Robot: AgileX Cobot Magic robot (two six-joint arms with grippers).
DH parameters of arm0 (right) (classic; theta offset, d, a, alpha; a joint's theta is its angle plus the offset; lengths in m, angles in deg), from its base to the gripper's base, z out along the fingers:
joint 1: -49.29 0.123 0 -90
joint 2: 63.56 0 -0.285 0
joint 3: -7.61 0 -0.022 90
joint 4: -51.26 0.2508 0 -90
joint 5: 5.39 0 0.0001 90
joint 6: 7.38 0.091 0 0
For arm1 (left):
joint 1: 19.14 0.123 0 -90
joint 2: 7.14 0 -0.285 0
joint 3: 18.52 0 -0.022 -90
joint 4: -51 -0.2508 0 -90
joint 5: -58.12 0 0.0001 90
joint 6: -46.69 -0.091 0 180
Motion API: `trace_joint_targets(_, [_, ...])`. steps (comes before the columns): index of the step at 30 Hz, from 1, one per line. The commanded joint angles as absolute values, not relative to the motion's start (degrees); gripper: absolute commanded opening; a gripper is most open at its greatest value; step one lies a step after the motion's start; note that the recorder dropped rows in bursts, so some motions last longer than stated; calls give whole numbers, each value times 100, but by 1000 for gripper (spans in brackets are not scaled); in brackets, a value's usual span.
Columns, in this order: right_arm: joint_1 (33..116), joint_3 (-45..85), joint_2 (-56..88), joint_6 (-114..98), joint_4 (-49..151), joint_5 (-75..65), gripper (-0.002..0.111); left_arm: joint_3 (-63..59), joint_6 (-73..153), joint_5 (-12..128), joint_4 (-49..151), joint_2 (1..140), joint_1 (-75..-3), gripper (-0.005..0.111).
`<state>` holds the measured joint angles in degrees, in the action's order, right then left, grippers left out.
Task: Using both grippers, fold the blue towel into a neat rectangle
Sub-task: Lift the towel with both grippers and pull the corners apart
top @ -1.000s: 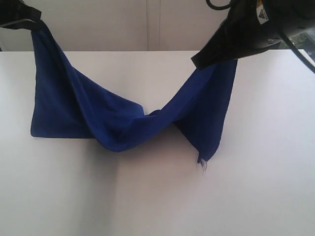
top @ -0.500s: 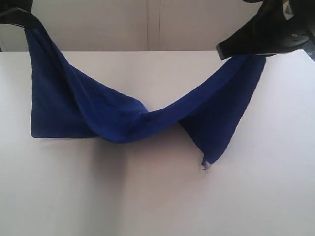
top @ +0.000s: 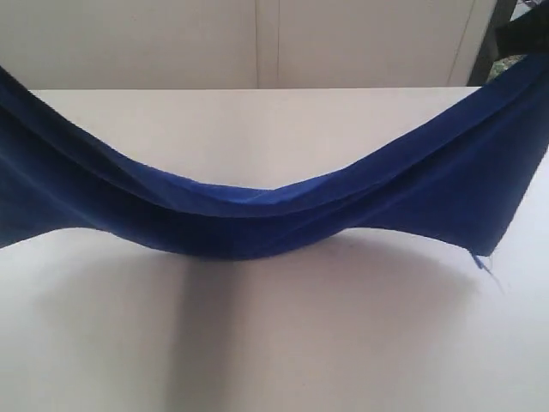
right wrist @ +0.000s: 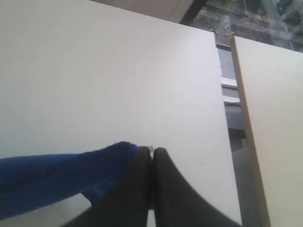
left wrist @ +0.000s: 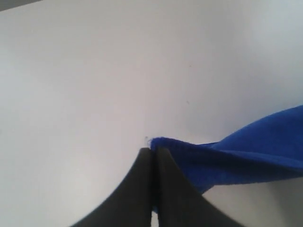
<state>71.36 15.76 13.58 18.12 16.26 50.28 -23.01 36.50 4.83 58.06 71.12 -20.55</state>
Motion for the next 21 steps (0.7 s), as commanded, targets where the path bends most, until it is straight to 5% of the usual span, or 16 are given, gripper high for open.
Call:
trace_joint_targets(1, [6942, 1557, 1274, 1860, 1418, 5172, 0, -1953, 4073, 272, 5453, 6714, -2048, 0])
trace_joint_targets(21, [6924, 1557, -559, 1282, 2640, 6457, 0, -1248, 4669, -1020, 5697, 4364, -2048, 0])
